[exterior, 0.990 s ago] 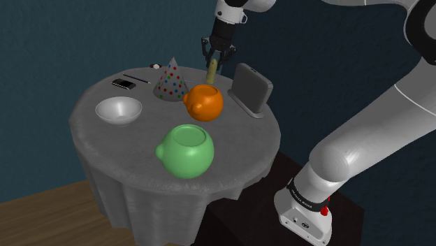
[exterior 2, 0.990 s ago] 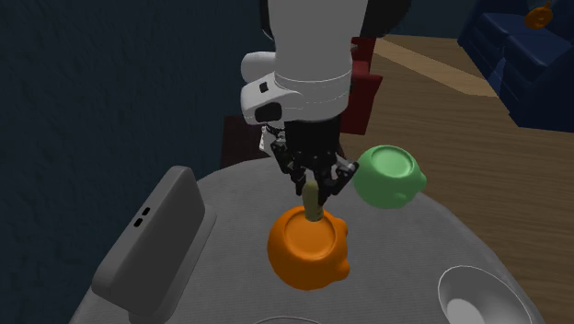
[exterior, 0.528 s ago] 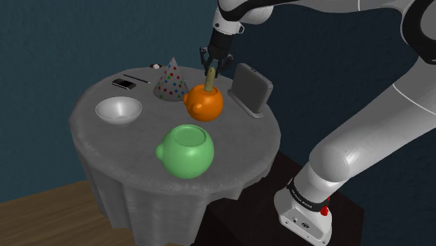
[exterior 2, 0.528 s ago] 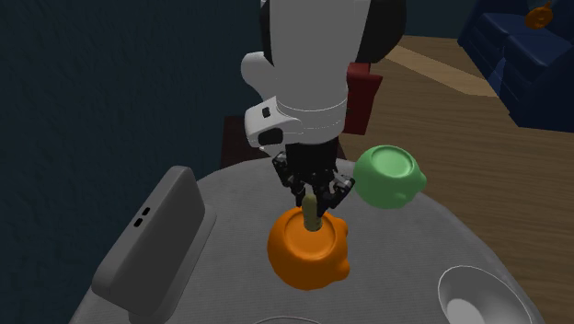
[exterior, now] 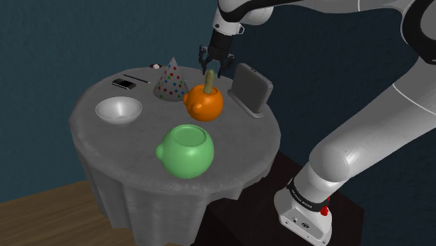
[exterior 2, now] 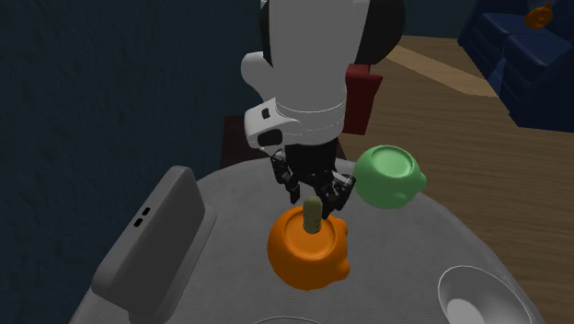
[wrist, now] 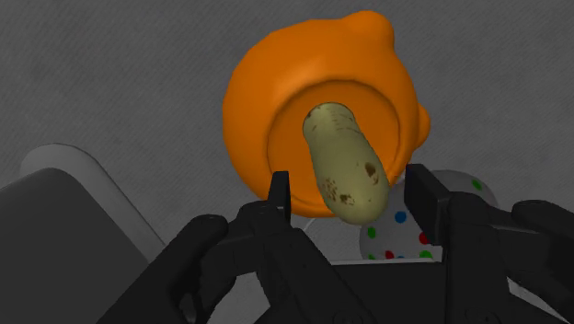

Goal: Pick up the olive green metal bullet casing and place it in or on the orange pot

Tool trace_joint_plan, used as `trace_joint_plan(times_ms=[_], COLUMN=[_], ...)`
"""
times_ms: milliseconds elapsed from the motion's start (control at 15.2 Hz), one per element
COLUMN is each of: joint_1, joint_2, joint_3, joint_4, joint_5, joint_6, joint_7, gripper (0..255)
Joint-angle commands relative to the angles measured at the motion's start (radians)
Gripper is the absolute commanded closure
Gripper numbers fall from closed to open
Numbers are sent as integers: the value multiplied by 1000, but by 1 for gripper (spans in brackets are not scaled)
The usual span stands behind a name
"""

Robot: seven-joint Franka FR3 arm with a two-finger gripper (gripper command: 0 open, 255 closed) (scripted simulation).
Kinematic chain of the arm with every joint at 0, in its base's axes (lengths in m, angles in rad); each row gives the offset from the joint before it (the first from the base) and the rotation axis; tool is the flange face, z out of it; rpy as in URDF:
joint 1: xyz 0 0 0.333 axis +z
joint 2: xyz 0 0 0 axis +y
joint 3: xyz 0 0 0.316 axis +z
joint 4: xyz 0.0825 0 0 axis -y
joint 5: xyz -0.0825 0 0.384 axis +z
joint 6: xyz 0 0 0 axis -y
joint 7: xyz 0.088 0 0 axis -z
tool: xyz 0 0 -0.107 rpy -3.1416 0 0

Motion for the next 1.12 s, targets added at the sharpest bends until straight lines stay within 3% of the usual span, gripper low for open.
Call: trace_joint_plan(times_ms=[0, 264, 528, 1056], joint_1=[0, 0, -4, -4], joint_2=[0, 0, -28, -28], joint_3=[0, 0, -8, -8], joint_4=[0, 0, 98, 98], joint_5=[0, 0, 1, 1], joint_6=[0, 0, -126, -126], joint_7=[0, 0, -2, -2], gripper=[0, 0, 0, 0])
